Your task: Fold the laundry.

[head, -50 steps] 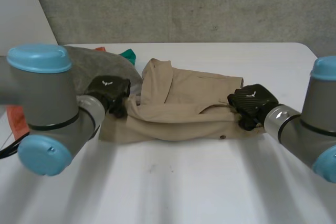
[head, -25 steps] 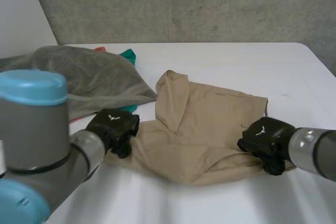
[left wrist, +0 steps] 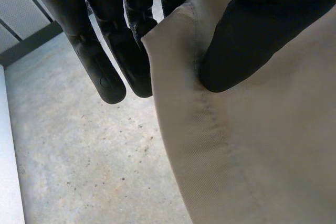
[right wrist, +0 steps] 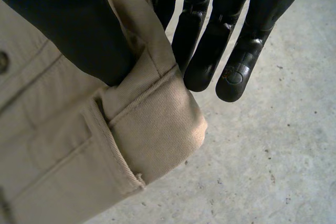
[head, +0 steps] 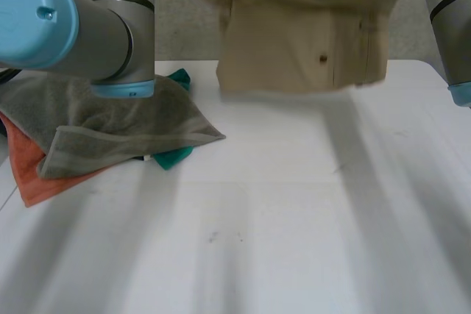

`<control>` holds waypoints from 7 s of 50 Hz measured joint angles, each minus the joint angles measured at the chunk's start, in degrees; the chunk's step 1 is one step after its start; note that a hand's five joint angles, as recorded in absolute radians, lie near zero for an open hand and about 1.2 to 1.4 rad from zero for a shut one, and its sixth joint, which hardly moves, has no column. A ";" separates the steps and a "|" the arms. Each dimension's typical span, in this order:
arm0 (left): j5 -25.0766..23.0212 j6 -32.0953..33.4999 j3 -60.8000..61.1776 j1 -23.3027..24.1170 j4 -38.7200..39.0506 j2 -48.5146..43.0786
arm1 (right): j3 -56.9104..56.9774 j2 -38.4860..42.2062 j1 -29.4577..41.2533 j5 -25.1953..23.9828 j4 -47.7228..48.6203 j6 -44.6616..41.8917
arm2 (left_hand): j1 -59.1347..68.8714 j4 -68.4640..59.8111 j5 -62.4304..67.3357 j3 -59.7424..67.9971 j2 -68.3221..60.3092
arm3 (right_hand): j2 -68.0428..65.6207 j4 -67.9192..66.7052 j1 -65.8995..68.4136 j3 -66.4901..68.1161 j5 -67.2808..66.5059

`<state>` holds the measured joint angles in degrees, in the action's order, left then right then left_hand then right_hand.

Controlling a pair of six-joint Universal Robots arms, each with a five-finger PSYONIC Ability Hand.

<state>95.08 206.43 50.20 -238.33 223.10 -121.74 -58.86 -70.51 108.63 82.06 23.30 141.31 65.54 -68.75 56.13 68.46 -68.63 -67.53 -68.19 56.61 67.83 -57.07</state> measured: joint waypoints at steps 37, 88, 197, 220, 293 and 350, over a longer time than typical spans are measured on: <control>5.33 -1.50 41.16 6.52 -41.07 9.26 | -20.13 7.33 -0.82 -2.34 -43.00 -5.16 | 0.00 -0.02 0.00 0.05 -0.05 | 0.00 0.00 0.16 0.71 -0.07; -32.30 16.65 2.86 0.74 -32.79 -17.29 | -43.23 -4.20 -6.20 -8.95 -50.89 -18.75 | -43.15 46.21 -43.34 -46.02 46.11 | 0.00 0.00 0.70 0.71 -0.07; -0.56 -21.29 52.88 9.79 -57.52 16.68 | -37.20 0.69 -8.34 -11.41 -32.62 7.09 | -46.56 50.01 -47.32 -49.73 49.88 | 0.00 0.00 0.70 0.71 -0.07; 5.46 -1.59 45.43 12.05 -61.16 12.49 | -41.81 -5.08 -9.21 -10.88 -58.03 -16.46 | 0.96 0.27 0.05 -0.44 0.26 | 0.00 0.00 0.70 0.71 -0.38; -4.81 -5.86 23.51 5.77 -21.61 -2.94 | -24.03 6.47 -8.81 -3.48 -34.79 16.50 | -54.79 57.17 -53.40 -56.41 56.97 | 54.91 54.81 -45.24 -55.73 53.19; -4.65 -13.58 35.24 0.41 -30.57 7.31 | -15.96 15.97 8.36 -15.19 -16.14 -30.84 | -54.79 57.17 -53.40 -56.41 56.97 | -0.30 -0.04 -0.95 0.43 0.50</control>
<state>90.43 192.85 85.44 -237.93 192.53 -114.44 -74.82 -54.54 116.99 66.87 7.16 110.47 10.75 -11.59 2.73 12.05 -11.66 -67.83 -68.22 55.66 68.26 -56.56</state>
